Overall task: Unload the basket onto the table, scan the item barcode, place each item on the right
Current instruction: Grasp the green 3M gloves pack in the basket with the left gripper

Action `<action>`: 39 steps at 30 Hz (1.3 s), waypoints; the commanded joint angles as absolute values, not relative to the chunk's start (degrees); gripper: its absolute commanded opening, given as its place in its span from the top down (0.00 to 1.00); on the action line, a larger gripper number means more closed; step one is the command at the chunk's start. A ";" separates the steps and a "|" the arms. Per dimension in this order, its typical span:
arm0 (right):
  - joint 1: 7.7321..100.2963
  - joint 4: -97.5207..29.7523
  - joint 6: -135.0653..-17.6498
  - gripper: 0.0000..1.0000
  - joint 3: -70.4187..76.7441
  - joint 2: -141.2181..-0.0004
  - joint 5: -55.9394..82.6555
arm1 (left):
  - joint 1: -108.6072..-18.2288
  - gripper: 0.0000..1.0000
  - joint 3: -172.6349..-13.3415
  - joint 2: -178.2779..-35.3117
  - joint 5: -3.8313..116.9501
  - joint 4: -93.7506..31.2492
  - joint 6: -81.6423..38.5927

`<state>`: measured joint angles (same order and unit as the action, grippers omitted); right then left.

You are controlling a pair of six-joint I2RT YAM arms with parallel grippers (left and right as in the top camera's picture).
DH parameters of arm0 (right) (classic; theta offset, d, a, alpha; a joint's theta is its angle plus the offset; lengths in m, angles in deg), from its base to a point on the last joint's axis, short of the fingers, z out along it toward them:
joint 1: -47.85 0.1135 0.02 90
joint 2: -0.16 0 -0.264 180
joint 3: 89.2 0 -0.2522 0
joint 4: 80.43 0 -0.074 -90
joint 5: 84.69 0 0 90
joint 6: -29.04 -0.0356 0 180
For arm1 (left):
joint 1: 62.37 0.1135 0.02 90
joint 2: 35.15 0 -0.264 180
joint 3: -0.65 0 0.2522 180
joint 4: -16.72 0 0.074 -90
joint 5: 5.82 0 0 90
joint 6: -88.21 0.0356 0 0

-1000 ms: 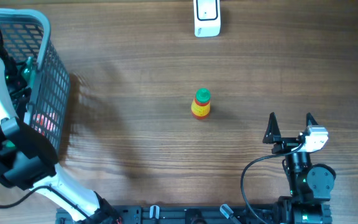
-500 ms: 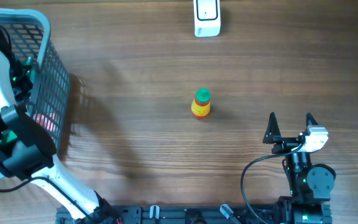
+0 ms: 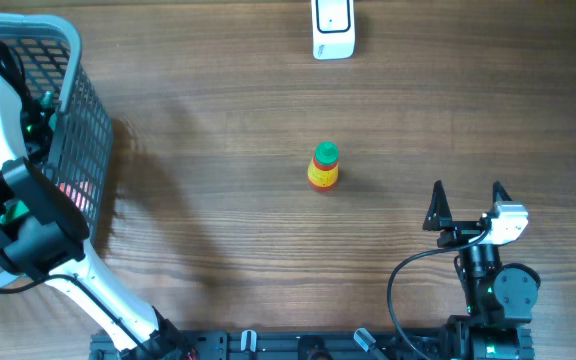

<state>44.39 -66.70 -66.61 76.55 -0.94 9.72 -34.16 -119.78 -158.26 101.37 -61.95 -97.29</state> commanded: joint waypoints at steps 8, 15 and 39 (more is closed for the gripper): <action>44.26 -66.81 -65.58 0.00 76.74 -0.63 8.91 | -33.57 0.00 -116.38 -159.02 104.56 -60.00 -98.28; 44.26 -66.81 -65.58 0.01 76.74 -0.63 8.91 | -33.48 0.11 -114.93 -159.02 105.98 -59.19 -98.25; 44.26 -66.81 -65.58 0.00 76.74 -0.63 8.91 | -32.83 0.96 -115.02 -149.91 109.34 -59.41 -91.98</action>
